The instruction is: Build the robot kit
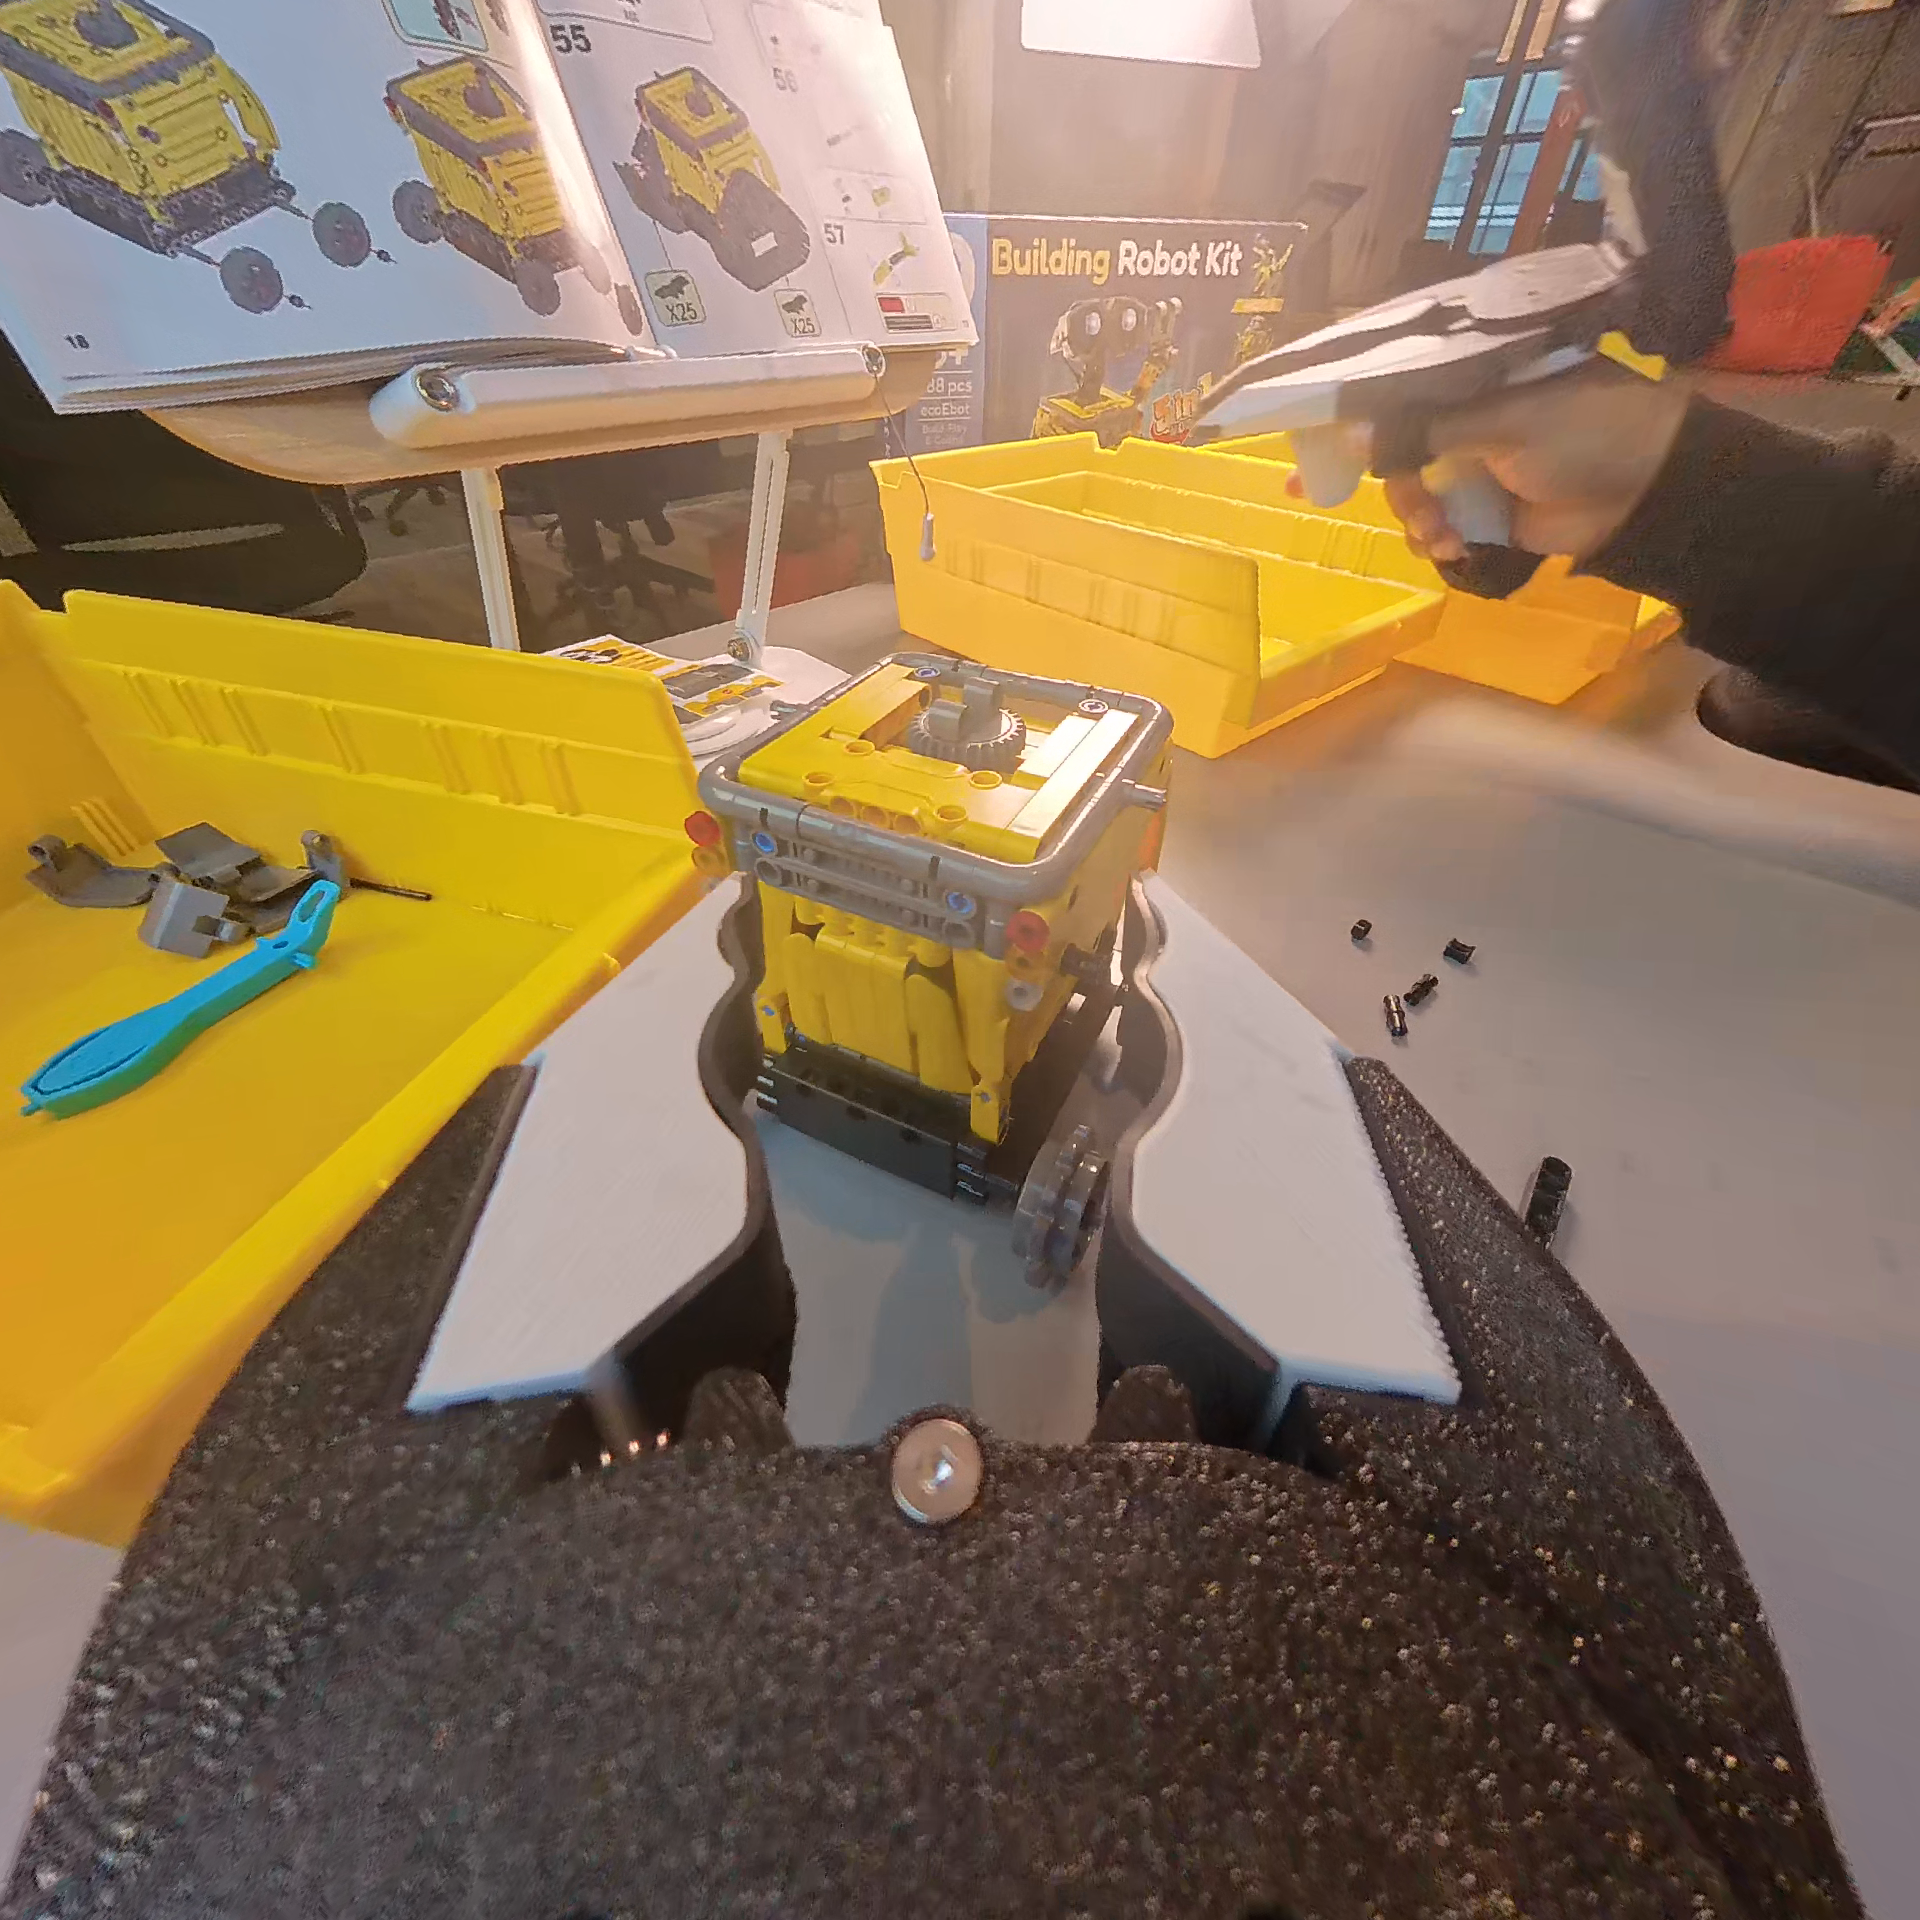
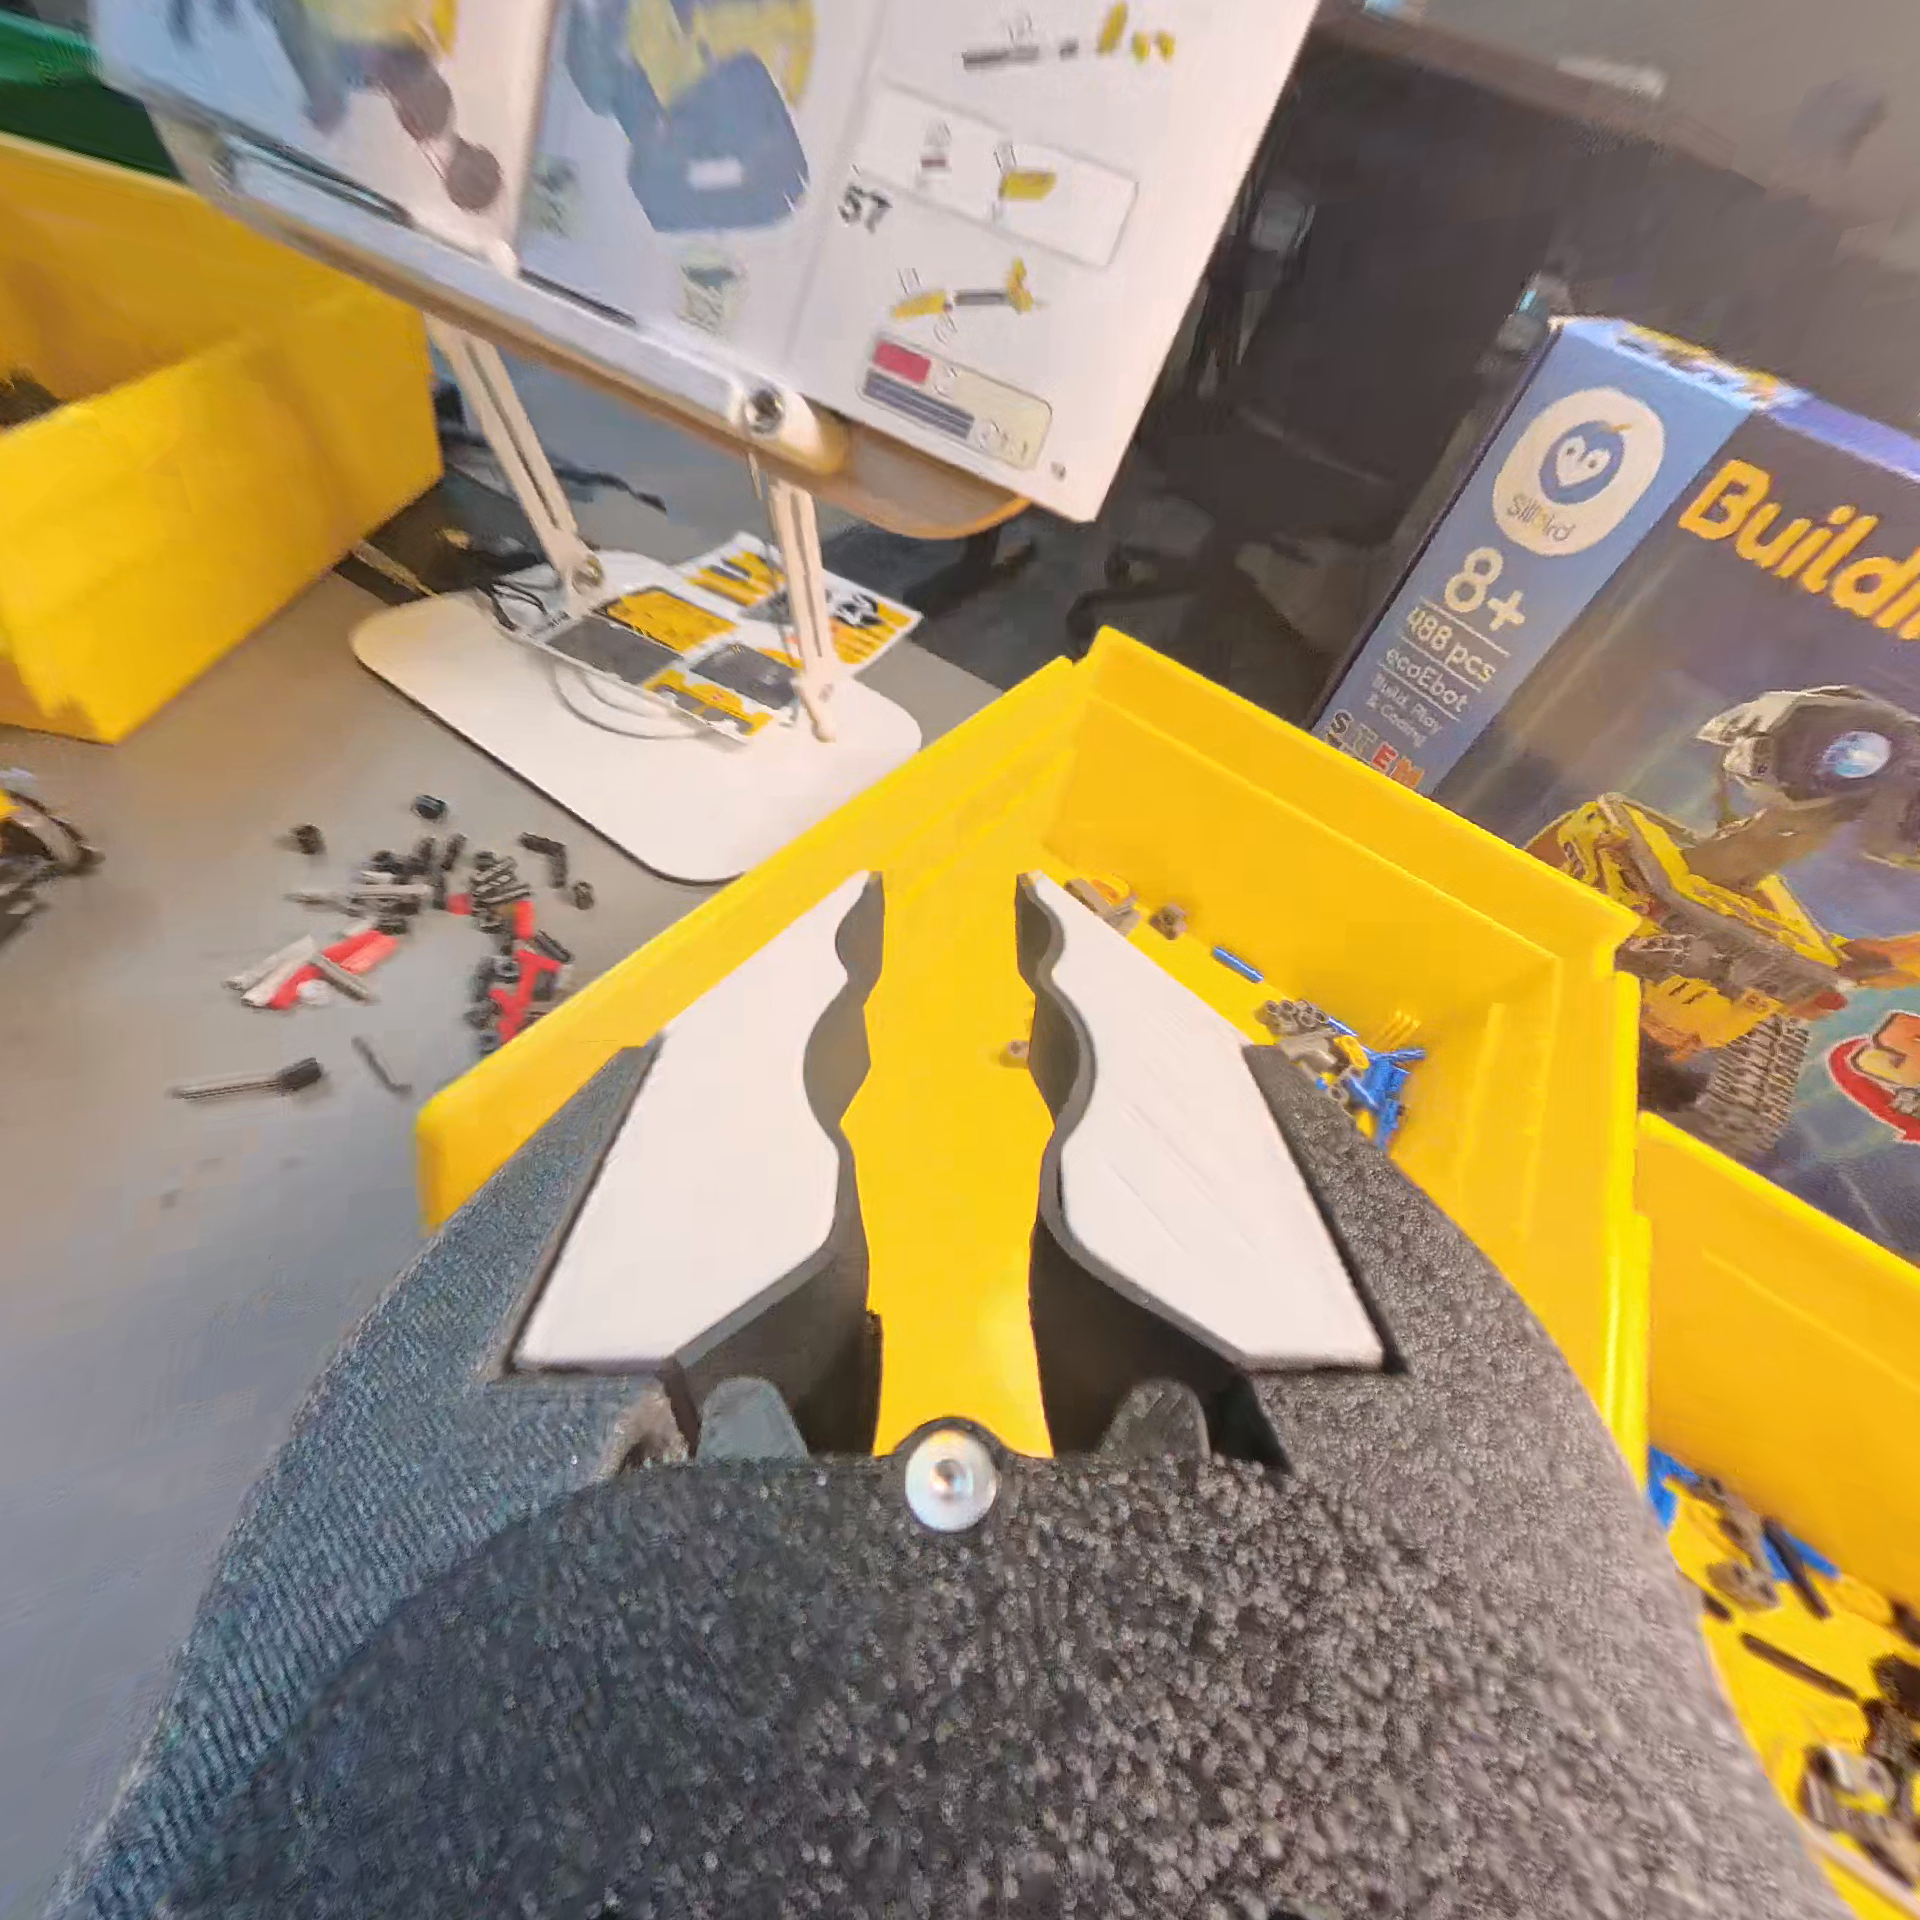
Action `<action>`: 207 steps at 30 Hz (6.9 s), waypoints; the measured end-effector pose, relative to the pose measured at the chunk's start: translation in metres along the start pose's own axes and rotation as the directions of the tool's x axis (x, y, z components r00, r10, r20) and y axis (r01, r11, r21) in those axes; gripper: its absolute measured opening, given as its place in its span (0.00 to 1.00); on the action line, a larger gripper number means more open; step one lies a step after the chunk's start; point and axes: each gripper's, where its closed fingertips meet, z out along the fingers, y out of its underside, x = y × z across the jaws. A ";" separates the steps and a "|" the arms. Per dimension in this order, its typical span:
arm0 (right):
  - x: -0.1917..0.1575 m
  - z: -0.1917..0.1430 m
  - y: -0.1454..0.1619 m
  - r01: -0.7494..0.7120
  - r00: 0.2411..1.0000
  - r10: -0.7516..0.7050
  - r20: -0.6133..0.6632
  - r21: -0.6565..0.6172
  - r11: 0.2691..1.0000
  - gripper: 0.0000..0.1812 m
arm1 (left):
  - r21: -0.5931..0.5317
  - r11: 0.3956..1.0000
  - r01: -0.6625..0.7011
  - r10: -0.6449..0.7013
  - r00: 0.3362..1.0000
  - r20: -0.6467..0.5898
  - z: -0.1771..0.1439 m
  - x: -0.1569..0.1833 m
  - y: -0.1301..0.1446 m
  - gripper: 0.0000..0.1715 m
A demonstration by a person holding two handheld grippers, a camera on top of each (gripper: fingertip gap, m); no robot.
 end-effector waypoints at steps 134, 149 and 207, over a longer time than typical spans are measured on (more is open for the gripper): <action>-0.208 -0.109 0.033 0.020 0.804 -0.121 0.583 0.177 0.984 0.24 | 0.071 0.984 -0.163 0.159 0.985 0.066 -0.016 0.015 -0.014 0.44; -0.162 -0.102 0.014 -0.028 0.962 -0.089 0.259 0.414 0.910 0.35 | 0.083 0.984 -0.156 0.154 0.988 0.035 -0.015 0.017 -0.016 0.48; -0.168 -0.106 0.013 0.101 0.970 -0.188 0.151 0.454 0.885 0.26 | -0.425 0.526 0.737 -0.219 0.600 0.770 -0.212 -0.330 0.126 0.20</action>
